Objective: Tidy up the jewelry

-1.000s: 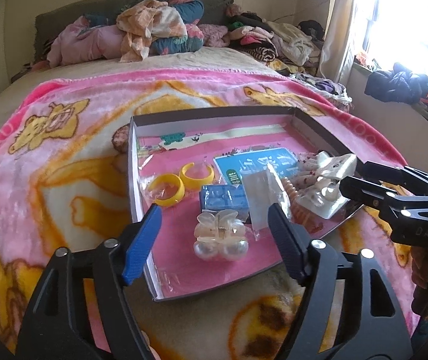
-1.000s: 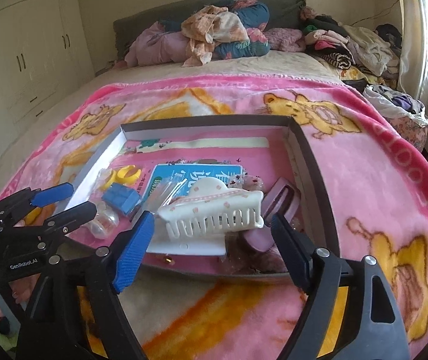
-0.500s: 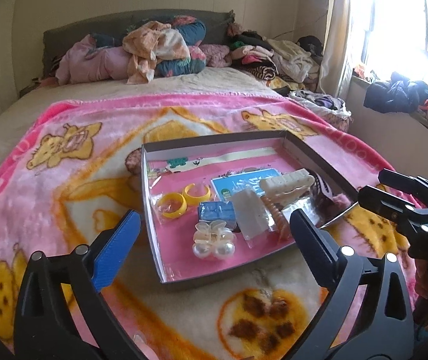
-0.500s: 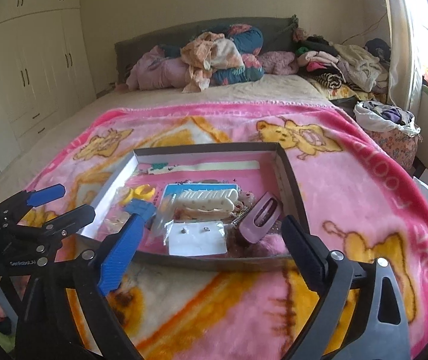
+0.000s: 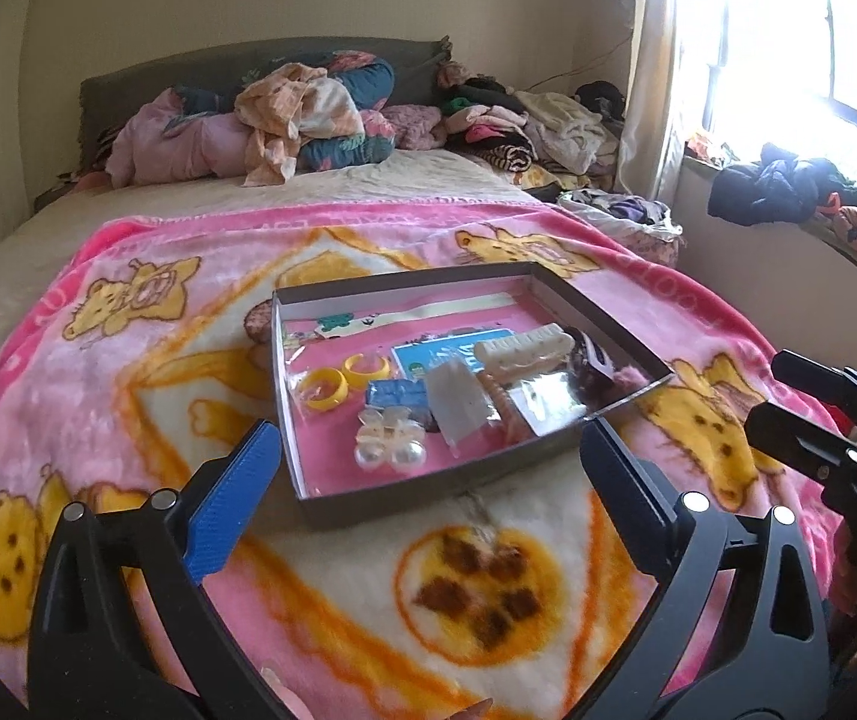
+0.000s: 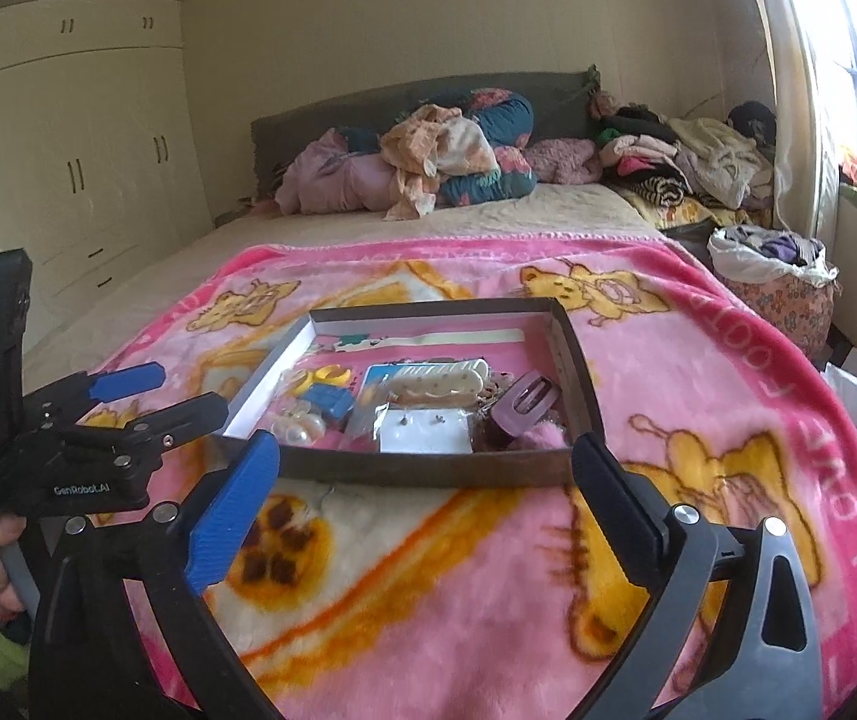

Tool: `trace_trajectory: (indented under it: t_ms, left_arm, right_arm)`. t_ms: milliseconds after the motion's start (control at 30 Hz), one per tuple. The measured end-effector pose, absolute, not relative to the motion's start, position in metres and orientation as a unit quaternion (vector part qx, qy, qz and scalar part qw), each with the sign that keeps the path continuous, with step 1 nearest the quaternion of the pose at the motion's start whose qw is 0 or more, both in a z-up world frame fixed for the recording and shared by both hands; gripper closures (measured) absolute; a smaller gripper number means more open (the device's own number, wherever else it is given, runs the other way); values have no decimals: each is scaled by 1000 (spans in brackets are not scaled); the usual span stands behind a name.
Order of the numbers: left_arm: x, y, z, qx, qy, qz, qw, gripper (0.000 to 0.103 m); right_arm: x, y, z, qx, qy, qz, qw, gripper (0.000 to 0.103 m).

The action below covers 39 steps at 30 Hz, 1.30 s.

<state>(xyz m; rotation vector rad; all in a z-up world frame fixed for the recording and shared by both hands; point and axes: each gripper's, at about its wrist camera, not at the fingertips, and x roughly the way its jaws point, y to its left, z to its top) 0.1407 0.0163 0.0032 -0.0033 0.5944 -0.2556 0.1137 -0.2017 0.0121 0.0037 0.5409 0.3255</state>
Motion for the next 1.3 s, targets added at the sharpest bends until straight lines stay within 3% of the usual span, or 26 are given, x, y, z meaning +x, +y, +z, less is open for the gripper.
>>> trace_trajectory:
  t_ms: [767, 1300]
  left_arm:
    - [85, 10, -13, 6, 281, -122, 952, 12]
    - [71, 10, -18, 0, 241, -86, 967, 12]
  right_arm:
    - [63, -218, -13, 18, 255, 146, 956, 7]
    - [46, -215, -24, 10, 204, 128, 971, 7]
